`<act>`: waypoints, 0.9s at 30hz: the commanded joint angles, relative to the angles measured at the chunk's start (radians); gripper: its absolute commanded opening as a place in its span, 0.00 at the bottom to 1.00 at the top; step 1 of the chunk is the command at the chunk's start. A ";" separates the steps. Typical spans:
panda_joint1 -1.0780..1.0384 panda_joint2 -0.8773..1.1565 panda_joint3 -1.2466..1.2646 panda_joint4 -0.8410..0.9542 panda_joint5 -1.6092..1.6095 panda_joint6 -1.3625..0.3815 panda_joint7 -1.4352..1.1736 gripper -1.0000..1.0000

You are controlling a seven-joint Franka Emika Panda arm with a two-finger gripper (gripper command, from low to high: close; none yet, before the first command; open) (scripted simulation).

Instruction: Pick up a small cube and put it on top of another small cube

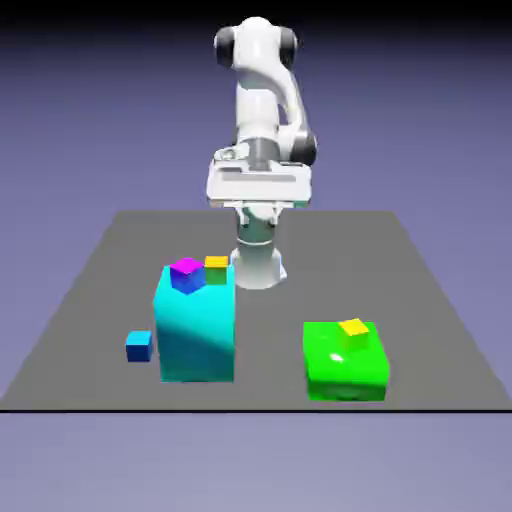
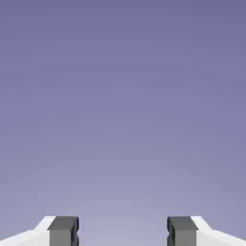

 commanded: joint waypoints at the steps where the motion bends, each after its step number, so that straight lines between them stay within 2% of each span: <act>1: 0.009 0.028 -0.036 0.020 -0.009 -0.021 0.016 0.50; 16: 0.091 0.527 -0.569 0.359 -0.008 -0.423 0.261 0.50; 27: -0.107 0.901 -0.612 0.558 0.460 -0.812 0.306 0.50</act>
